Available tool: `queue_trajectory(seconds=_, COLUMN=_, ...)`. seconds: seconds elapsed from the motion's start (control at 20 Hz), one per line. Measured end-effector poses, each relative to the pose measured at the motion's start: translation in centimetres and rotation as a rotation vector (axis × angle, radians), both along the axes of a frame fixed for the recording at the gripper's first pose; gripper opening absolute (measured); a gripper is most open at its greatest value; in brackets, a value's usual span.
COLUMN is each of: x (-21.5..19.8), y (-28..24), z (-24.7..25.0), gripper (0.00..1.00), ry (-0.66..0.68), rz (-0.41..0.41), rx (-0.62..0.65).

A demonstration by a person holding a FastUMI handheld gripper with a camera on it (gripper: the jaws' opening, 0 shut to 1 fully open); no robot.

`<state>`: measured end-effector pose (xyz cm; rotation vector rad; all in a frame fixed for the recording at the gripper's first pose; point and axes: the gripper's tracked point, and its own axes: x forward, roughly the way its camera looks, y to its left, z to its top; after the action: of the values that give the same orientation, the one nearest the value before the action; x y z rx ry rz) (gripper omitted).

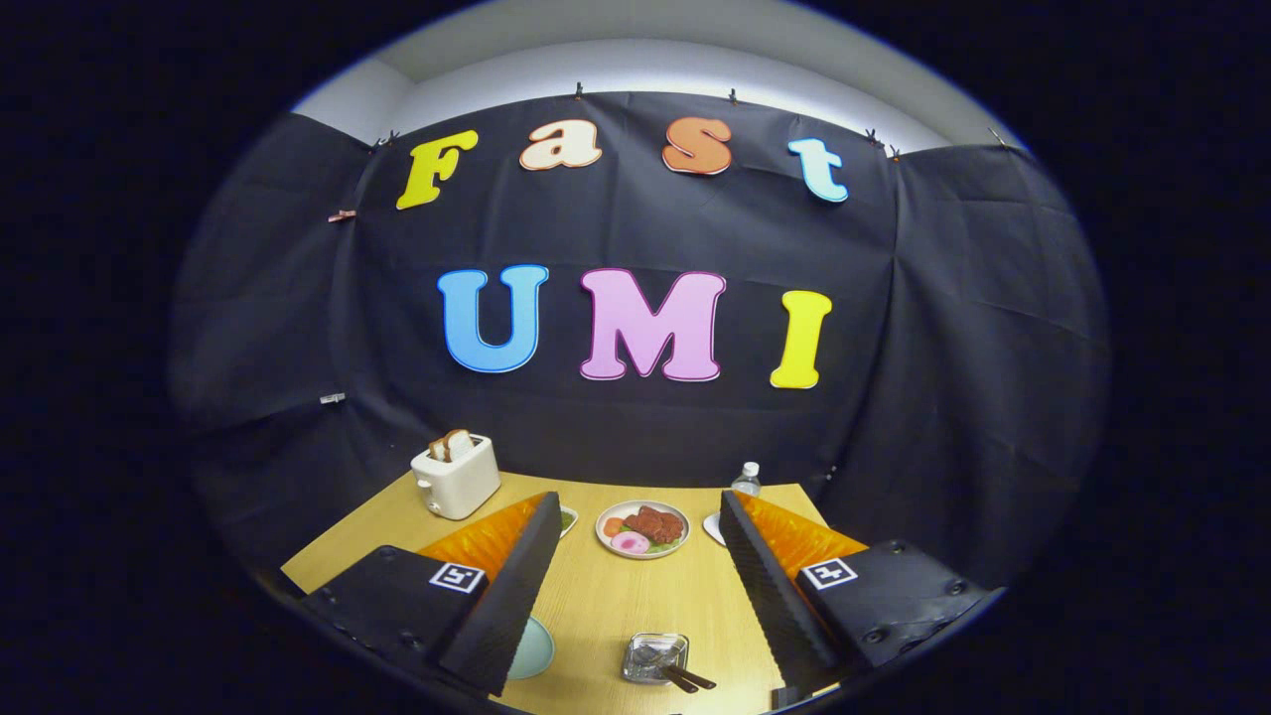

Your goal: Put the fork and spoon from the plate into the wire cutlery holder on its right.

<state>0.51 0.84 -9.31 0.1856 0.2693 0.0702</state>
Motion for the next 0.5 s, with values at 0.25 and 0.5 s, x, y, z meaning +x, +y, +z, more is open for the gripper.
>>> queue_trajectory(seconds=0.25, x=-0.7, y=-0.7, z=-0.6, gripper=0.99, ry=-0.004, rz=-0.012, rx=0.006)
queue_trajectory(seconds=0.5, x=-0.3, y=-1.2, z=-0.4, gripper=0.99, ry=-0.01, rz=-0.011, rx=0.013)
